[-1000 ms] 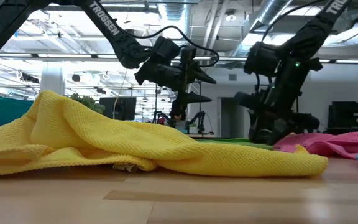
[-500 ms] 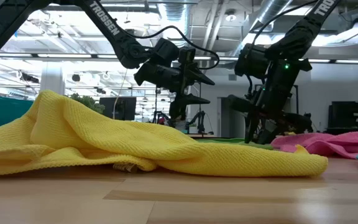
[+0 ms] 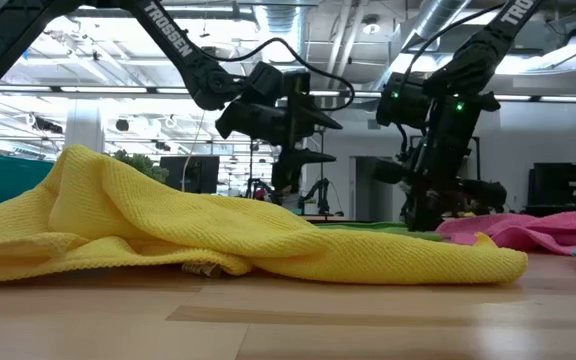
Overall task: Fold microfiber towels
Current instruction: Fold the green microfiber towel
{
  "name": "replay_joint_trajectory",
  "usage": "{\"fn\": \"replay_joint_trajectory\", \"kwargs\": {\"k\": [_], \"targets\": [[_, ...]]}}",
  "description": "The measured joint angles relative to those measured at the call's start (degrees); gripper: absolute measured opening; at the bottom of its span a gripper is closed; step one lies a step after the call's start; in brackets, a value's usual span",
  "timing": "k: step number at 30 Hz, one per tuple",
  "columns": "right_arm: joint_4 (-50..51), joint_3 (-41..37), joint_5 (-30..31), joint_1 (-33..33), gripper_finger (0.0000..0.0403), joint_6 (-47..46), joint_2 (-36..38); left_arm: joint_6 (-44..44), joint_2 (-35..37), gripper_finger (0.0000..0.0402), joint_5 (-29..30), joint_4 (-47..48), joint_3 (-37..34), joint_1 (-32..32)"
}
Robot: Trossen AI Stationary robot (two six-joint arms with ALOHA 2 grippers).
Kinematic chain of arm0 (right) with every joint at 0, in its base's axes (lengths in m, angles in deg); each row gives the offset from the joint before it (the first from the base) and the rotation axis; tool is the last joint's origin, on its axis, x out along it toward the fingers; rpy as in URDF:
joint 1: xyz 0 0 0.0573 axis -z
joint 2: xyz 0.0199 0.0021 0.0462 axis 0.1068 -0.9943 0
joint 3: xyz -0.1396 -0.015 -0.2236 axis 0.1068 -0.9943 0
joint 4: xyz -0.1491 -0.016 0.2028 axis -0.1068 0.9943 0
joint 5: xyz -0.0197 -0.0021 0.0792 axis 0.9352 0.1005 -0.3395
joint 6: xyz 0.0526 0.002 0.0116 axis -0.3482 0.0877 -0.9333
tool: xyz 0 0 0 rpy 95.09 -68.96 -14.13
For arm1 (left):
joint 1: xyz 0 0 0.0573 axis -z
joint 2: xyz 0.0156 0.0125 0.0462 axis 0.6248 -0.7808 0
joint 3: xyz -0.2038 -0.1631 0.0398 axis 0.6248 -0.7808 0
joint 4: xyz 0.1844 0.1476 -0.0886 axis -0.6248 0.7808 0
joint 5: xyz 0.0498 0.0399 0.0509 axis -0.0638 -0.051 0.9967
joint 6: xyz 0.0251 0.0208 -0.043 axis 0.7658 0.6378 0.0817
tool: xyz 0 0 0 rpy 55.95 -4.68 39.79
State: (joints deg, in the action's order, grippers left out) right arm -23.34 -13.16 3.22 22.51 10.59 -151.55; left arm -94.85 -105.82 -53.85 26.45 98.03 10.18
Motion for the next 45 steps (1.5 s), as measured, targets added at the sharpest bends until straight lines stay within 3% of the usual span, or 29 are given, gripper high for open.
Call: {"fn": "replay_joint_trajectory", "kwargs": {"k": [8,23,34,45], "targets": [[4.95,3.42,-1.3,0.04,0.0005,-0.54,0.0,-4.78,1.28,0.0226,-8.3,-0.81,-0.01,-1.33],[9.72,14.03,-1.52,-1.6,0.0007,-0.52,-0.62,-4.94,12.74,0.0226,-9.0,0.53,-0.04,-1.53],[9.31,24.41,-2.84,-4.9,0.0007,-0.43,-11.8,-2.15,19.07,0.0226,-9.07,5.5,-0.03,-1.51],[11.85,37.13,-2.86,-4.09,0.0011,4.31,-19.66,8.63,23.85,0.0226,-6.76,21.09,0.0,-1.51]]}}
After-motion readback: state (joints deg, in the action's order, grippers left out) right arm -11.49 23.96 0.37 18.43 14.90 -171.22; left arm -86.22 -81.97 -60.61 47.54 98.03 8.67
